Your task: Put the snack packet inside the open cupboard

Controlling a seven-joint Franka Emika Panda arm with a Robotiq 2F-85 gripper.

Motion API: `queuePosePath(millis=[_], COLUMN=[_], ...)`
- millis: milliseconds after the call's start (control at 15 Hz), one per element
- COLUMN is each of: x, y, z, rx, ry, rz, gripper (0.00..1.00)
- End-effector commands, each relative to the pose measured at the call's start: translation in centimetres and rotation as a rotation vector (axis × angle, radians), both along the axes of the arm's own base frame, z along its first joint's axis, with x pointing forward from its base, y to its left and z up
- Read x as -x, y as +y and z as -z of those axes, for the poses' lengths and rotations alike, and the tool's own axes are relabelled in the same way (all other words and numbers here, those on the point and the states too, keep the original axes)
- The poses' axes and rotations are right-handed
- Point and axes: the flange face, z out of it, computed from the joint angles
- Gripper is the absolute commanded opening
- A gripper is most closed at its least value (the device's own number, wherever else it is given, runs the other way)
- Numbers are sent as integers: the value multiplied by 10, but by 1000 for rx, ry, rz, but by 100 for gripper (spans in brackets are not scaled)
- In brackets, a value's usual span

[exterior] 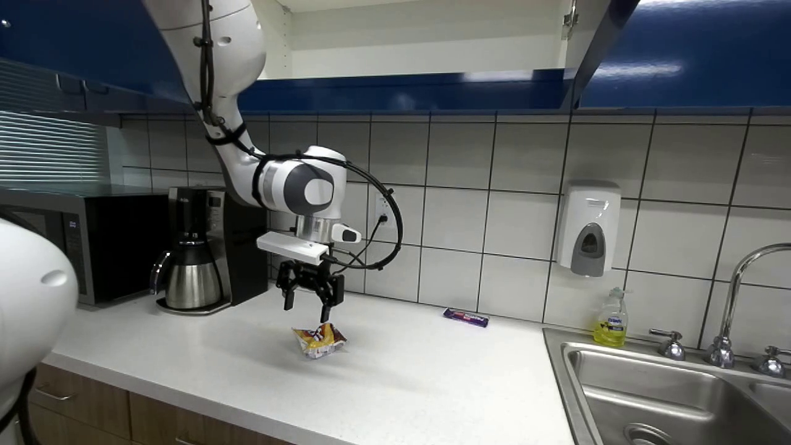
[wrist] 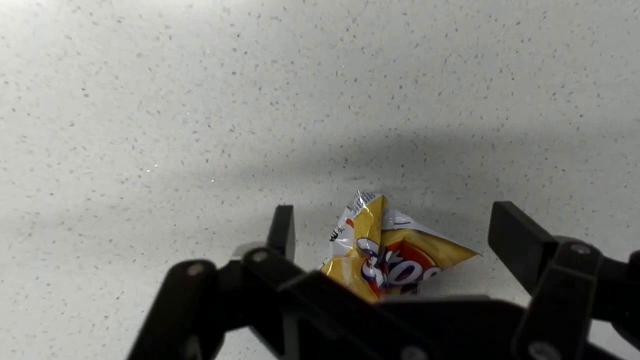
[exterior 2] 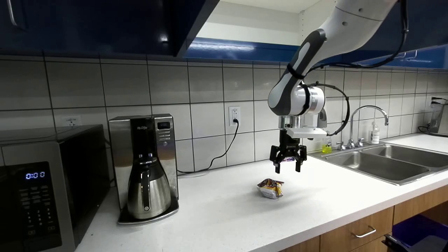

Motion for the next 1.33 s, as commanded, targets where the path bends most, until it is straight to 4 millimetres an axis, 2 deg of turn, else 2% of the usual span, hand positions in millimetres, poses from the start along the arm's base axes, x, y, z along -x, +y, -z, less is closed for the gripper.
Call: queuePosePath(millis=[0, 600, 1267], x=[-30, -66, -90], y=[1, 11, 17], z=[14, 60, 73], rx=[-14, 10, 27], ry=[6, 26, -15], rz=[48, 80, 113], gripper=[100, 100, 100])
